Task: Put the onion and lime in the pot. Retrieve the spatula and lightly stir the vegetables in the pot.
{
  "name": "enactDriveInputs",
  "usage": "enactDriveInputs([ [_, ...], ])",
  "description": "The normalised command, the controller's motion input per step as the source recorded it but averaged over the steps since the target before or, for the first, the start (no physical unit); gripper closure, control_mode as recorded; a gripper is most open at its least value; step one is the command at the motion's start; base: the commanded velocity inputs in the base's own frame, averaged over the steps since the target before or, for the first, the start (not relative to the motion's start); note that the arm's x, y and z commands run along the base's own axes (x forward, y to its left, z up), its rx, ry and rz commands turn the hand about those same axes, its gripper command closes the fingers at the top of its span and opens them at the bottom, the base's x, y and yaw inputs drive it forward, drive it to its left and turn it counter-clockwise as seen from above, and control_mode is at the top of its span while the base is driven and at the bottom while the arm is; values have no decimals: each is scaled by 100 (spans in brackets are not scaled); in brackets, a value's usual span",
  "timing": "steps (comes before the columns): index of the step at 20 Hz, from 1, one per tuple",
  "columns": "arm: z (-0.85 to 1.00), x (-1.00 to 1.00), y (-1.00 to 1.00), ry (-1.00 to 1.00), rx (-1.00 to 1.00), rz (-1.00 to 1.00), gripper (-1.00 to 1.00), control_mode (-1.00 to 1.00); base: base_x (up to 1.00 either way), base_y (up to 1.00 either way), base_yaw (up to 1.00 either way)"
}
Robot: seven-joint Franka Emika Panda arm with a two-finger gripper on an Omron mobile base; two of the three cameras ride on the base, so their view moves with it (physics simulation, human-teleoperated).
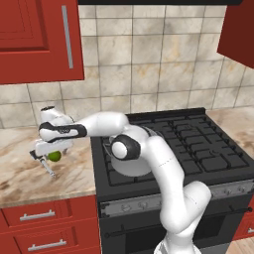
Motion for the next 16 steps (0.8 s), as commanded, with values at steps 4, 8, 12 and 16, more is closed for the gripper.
enactDriveInputs([
  [4,-2,0,0,5,0,0,100,-100,0,0,0],
  [8,0,-17,-8,0,1,0,100,-100,0,0,0],
  [12,0,-94,-51,-19,13,0,100,-100,0,0,0],
  [16,0,-87,-47,-14,14,2,100,-100,0,0,0],
])
